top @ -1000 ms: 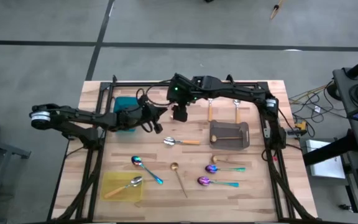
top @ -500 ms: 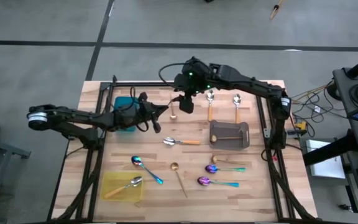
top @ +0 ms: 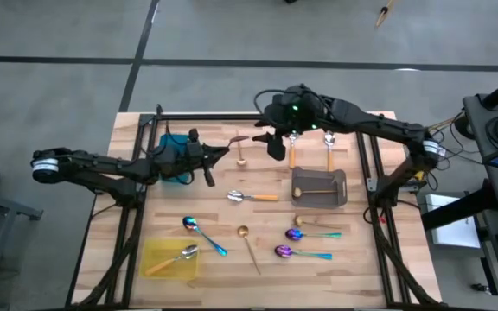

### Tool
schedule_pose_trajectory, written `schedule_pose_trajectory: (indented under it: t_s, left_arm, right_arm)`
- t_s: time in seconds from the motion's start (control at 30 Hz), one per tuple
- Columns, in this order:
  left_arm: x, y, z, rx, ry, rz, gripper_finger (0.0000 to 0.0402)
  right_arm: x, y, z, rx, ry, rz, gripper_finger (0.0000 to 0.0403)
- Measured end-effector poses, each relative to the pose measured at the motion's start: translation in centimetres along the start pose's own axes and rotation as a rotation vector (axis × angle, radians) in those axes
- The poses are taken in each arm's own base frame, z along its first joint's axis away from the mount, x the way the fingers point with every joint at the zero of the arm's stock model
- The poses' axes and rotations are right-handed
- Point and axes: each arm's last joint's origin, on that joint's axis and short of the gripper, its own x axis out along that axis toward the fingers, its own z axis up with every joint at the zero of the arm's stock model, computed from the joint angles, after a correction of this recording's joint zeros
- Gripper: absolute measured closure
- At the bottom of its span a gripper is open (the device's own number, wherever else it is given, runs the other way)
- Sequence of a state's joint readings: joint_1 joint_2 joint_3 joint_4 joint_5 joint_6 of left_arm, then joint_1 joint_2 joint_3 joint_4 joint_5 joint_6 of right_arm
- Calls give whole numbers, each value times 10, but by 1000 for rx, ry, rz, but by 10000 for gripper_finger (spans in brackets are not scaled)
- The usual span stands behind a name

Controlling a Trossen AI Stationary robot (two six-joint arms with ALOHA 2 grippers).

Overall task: Sort silverware by color (type)
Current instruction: Put the blue spoon into the blue bin

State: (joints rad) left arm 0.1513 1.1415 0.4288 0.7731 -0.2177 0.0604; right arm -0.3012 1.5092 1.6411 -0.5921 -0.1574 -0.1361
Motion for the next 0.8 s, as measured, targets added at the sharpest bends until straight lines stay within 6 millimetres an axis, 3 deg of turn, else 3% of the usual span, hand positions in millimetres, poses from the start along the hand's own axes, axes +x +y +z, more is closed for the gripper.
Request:
schedule_pose_trajectory:
  t_s: [0.27, 0.47, 0.63, 0.8]
  left_arm:
    - [-4, 1, 9, -1, -62, -22, 401]
    - [-2, -1, 14, -2, -87, -71, 402]
    - [0, -2, 14, -2, -95, -102, 401]
    - [0, -3, 14, -5, -95, -115, 401]
  right_arm:
    - [0, 7, -40, 48, -184, -10, 209]
    - [20, 15, -64, 30, -388, 1, 209]
    - [34, 23, -73, -34, -571, 108, 209]
    - [41, 25, -71, -42, -637, 128, 209]
